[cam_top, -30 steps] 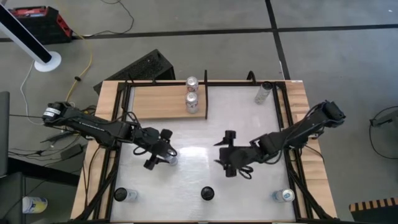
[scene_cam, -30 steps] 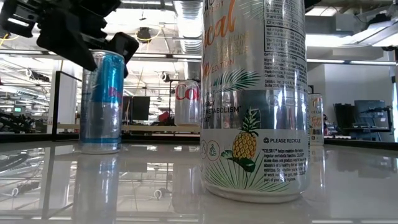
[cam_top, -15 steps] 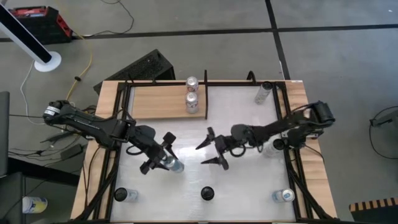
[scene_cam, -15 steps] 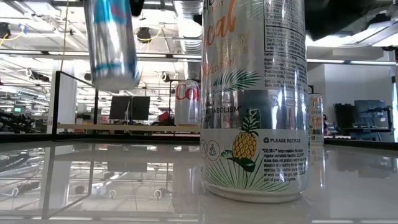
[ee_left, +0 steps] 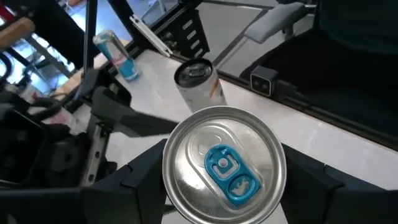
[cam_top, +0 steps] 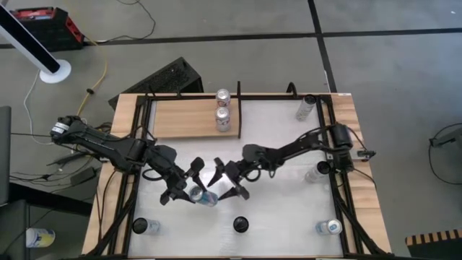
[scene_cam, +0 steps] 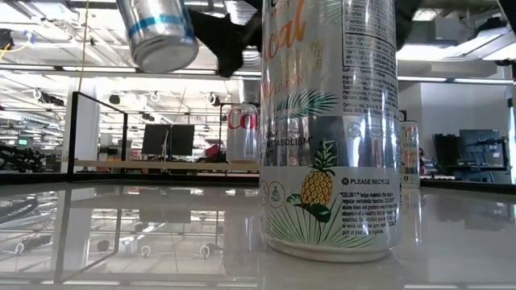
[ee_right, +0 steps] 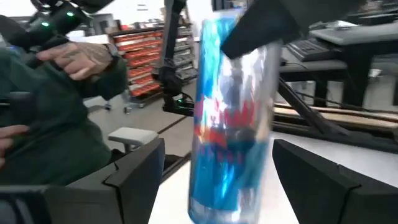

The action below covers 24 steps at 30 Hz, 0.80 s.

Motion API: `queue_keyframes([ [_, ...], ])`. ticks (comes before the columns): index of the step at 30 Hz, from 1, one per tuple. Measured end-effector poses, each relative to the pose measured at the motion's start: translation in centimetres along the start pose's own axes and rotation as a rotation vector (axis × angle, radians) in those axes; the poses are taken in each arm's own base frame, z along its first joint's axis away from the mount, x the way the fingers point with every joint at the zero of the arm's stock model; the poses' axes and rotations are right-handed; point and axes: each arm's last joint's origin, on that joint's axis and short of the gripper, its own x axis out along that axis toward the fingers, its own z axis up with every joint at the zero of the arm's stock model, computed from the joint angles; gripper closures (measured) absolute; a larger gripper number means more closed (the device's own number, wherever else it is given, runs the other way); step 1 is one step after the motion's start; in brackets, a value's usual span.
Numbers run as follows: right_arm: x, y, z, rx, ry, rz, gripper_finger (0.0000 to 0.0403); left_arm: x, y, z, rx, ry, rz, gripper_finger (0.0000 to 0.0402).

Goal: Place canned beverage on shelf
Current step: Put the top blue soda can on the shelf

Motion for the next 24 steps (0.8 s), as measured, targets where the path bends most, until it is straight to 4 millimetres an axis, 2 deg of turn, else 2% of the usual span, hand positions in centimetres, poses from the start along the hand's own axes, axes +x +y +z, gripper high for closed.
queue_keyframes([
  [6, 2.4, -1.5, 0.0, 0.025, 0.049, 0.015, 0.0081, 0.0, 0.0, 0.1, 0.009, -0.009, 0.003, 0.0180],
  [11, 3.9, -1.9, 0.7, 0.023, 0.072, 0.039, 0.0081, 0.0, 0.1, 0.0, 0.028, 0.006, 0.026, 0.0180],
  [18, 4.4, -1.7, 0.3, 0.034, 0.117, 0.050, 0.0086, 0.0, 0.0, -0.4, 0.029, 0.070, 0.053, 0.0180],
  [24, 4.4, -1.8, 0.0, 0.009, 0.153, 0.020, 0.0130, 0.0, 0.0, -0.5, 0.025, 0.083, 0.054, 0.0180],
])
